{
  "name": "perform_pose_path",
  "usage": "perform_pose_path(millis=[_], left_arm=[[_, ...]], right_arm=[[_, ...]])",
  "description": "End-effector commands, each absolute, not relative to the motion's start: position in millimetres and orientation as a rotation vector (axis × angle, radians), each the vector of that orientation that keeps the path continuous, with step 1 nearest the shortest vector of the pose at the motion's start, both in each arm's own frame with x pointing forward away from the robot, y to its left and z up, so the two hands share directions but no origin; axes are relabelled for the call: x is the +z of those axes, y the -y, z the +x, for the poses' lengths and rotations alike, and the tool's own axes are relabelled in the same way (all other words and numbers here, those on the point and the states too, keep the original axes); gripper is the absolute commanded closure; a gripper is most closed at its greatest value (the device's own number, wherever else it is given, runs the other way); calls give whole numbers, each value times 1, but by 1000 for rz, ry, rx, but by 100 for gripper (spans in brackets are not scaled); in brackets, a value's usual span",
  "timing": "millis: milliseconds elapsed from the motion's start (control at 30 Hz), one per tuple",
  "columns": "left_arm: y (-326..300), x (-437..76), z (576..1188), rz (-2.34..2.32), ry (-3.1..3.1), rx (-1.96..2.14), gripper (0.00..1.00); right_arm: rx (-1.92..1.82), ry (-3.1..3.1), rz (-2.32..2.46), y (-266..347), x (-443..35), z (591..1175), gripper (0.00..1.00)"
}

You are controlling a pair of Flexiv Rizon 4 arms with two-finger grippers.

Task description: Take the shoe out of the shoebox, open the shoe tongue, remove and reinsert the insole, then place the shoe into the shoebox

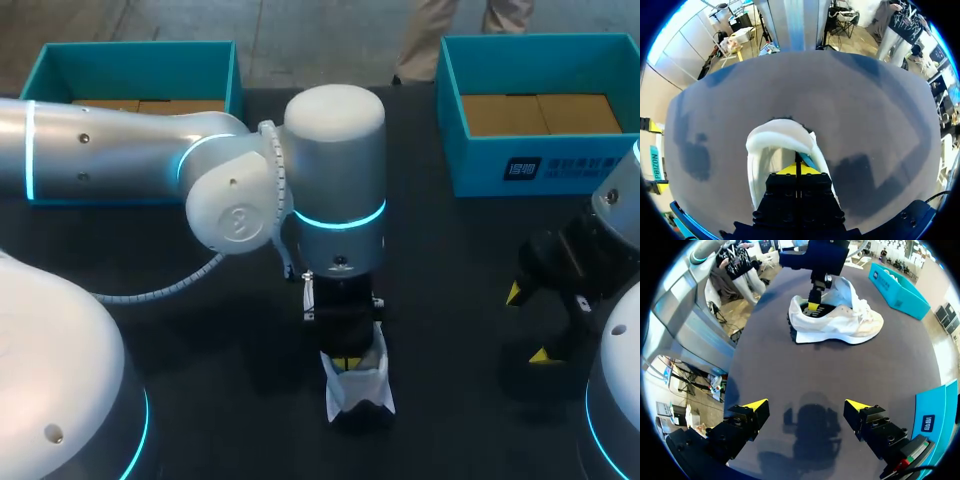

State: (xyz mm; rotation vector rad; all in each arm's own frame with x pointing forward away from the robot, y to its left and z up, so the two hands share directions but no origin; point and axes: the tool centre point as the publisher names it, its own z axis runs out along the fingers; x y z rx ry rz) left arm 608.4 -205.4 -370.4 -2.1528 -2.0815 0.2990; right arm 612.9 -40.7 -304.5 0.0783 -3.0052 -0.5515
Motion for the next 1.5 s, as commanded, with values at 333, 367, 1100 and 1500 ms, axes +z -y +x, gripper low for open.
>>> perform_pose_path(millis=[333,367,1100,1500], left_arm=[[210,-342,619,-2153,2088,289,100],[208,-339,619,-2153,2081,290,100],[198,-359,609,-2128,1966,189,100],[199,-366,607,-2119,1962,158,100]], right_arm=[[-548,3008,77,40,-305,612,0],[-548,3008,77,40,-305,612,0],[-548,3008,77,40,-305,612,0],[-548,3008,77,40,-305,612,0]])
